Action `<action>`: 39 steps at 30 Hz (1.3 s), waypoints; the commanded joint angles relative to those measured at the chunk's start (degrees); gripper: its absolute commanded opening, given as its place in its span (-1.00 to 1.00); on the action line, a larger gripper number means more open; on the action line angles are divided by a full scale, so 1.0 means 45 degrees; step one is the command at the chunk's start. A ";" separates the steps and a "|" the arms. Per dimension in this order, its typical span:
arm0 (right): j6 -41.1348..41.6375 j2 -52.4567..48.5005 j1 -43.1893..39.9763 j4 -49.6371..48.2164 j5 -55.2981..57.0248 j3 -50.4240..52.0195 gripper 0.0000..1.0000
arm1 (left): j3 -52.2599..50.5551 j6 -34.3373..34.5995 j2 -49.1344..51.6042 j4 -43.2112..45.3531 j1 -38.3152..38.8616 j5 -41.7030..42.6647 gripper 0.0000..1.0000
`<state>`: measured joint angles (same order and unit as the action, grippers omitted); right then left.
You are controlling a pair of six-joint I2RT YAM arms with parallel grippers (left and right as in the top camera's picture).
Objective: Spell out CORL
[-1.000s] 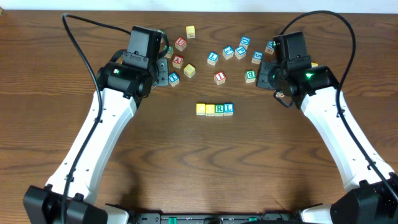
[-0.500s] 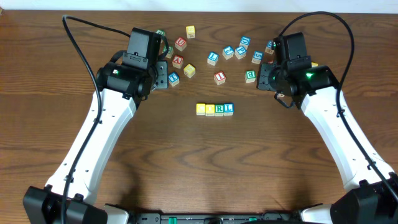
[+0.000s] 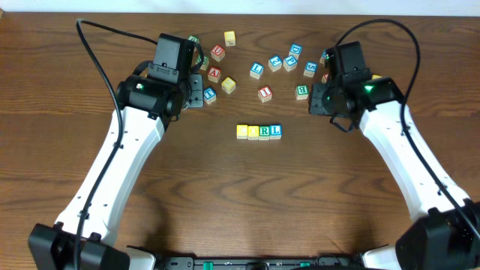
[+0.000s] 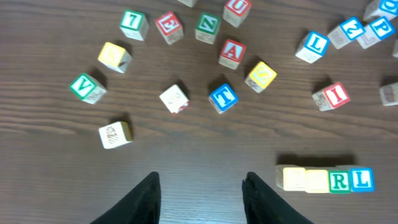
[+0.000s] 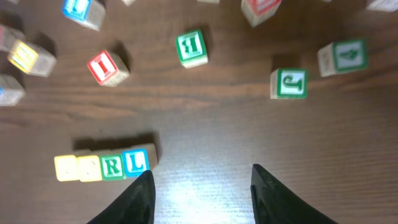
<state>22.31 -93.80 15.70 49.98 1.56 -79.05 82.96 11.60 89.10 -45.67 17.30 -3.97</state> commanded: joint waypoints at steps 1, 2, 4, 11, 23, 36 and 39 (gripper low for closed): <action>-0.0015 -0.0525 -0.0049 0.0151 -0.0525 -0.0170 -0.15 | -0.0049 -0.0126 0.0423 -0.0034 -0.0078 0.0748 -0.21; -0.0015 -0.0661 -0.0049 0.0204 -0.0631 -0.0170 -0.16 | -0.0063 -0.0083 0.0505 -0.0039 -0.0078 0.0801 -0.23; -0.0015 -0.0908 -0.0049 0.0335 -0.0835 -0.0170 -0.17 | -0.0063 0.0034 0.0695 -0.0087 -0.0078 0.0923 -0.28; -0.0015 -0.1802 0.0223 0.0510 -0.0986 -0.0170 -0.17 | -0.0097 0.0063 0.1467 -0.0087 -0.0044 0.2035 -0.35; -0.0015 -0.2827 0.0627 0.0520 -0.1103 -0.0165 -0.18 | -0.0209 0.0257 0.2370 -0.0160 -0.0044 0.2278 -0.37; 0.0194 -0.3487 0.0636 0.0223 -0.1107 0.0010 -0.18 | -0.0223 0.0257 0.2424 -0.0073 -0.0044 0.2278 -0.37; 0.0228 -0.3662 0.0690 -0.0049 -0.1127 0.0102 -0.18 | -0.0228 0.0257 0.2424 -0.0073 -0.0044 0.2278 -0.38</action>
<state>22.55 -109.23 18.24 50.37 -3.25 -79.02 82.74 12.19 99.24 -46.06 17.30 5.91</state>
